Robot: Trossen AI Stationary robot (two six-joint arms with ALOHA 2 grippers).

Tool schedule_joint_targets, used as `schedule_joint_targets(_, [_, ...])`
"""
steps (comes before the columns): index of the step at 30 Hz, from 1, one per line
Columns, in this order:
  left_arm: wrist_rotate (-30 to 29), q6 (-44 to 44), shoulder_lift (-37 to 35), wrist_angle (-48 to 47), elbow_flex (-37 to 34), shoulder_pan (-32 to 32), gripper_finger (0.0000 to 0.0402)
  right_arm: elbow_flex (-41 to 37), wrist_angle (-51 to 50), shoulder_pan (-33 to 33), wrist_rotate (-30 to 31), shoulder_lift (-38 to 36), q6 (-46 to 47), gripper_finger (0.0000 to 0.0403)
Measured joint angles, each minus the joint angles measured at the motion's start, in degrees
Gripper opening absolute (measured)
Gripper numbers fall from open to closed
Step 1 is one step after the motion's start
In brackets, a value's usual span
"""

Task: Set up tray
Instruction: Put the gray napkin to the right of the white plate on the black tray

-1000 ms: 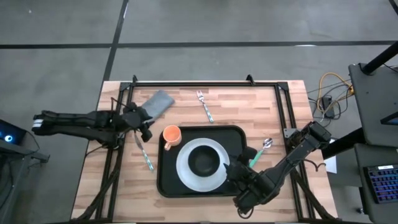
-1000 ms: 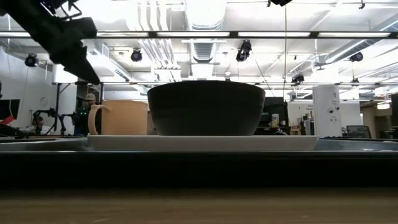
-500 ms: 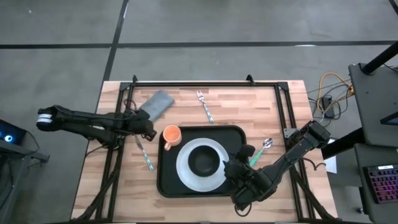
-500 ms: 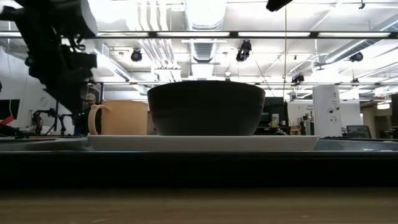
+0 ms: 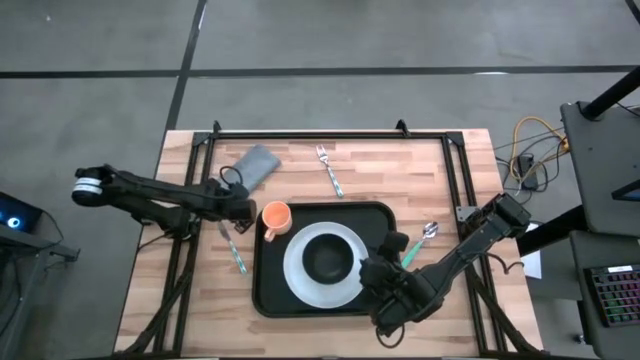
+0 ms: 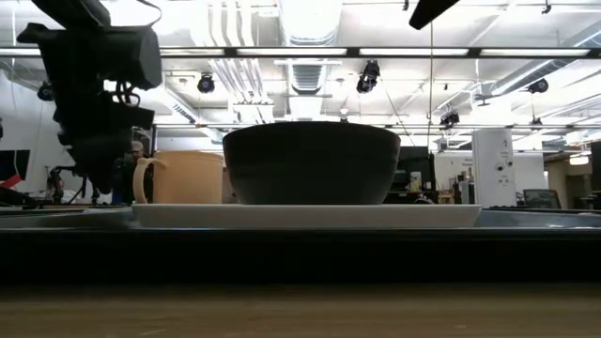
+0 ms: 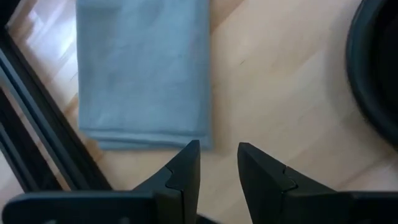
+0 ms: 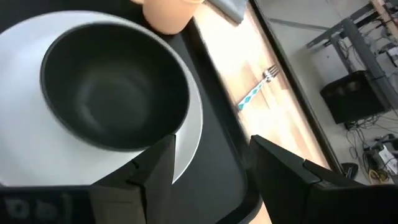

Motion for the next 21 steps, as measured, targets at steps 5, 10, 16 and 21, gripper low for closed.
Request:
schedule_joint_targets(5, [1.6,1.4,0.5,-0.6,-1.1,-0.1,0.0112,-0.3,0.0,0.0,-0.5,0.0,-0.9,0.0194])
schedule_joint_targets(10, [2.4,2.0,0.6,-0.5,-1.7,-0.1,0.0153,-0.4,0.0,0.0,-0.5,0.0,-1.5,0.0194])
schedule_joint_targets(16, [2.1,4.2,2.2,0.1,-2.4,-0.1,0.0172,-0.4,0.1,0.0,-0.5,0.0,-1.5,0.0194])
schedule_joint_targets(21, [-0.4,2.3,4.5,1.2,-3.4,-0.1,0.0173,-0.4,0.2,0.0,-0.5,0.0,-1.5,0.0194])
